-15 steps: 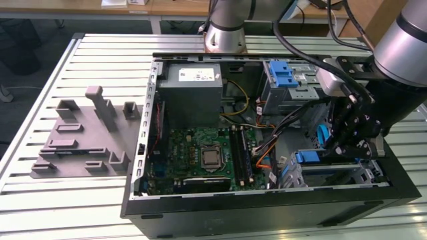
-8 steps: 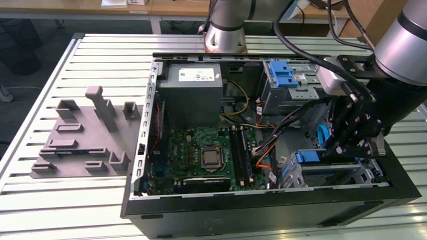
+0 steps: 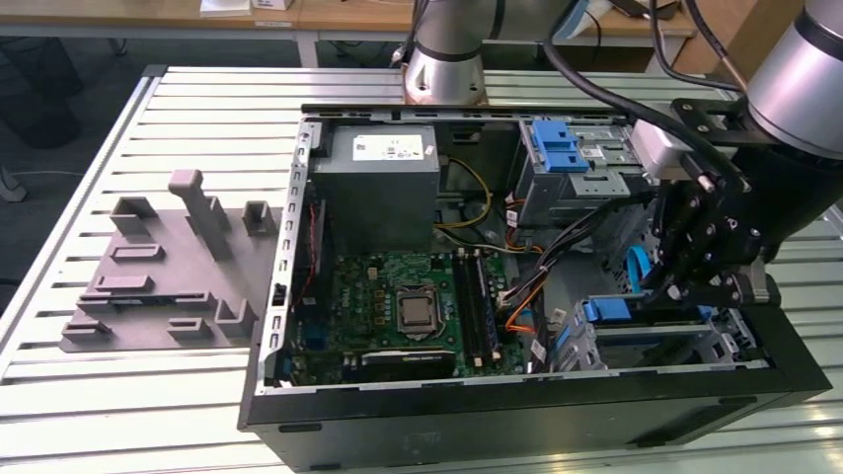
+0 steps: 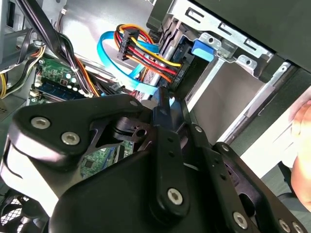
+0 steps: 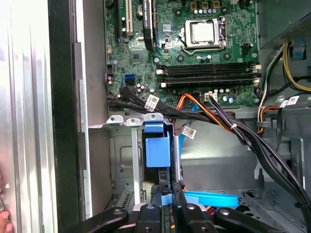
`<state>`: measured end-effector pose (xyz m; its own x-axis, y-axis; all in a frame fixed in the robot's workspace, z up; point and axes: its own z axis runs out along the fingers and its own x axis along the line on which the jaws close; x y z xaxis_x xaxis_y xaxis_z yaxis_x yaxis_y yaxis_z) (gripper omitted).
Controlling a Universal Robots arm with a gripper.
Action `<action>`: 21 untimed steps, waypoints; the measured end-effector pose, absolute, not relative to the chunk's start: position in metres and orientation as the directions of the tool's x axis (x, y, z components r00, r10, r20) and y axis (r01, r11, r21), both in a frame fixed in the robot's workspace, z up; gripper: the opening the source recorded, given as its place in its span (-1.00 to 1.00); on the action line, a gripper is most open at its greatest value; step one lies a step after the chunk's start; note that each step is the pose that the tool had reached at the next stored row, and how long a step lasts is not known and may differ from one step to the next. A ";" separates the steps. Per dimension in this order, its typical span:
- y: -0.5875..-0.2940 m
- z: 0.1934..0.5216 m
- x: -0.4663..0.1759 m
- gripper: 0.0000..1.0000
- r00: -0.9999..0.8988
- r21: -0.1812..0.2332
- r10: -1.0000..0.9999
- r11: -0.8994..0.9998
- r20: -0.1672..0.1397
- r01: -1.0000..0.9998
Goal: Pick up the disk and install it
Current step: 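Insert the second disk wire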
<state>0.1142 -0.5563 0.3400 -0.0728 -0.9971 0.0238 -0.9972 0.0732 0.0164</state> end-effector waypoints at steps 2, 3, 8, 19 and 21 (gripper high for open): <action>-0.556 0.341 0.114 -0.53 -0.073 0.016 -0.997 0.073 0.024 -0.997; -0.556 0.342 0.114 -0.53 -0.073 0.016 -0.997 0.073 0.024 -0.997; -0.556 0.345 0.114 -0.53 -0.073 0.017 -0.997 0.073 0.024 -0.997; -0.556 0.346 0.114 -0.79 -0.073 0.017 -0.997 0.073 0.024 -0.997; -0.556 0.346 0.114 -0.79 -0.073 0.017 -0.997 0.073 0.024 -0.997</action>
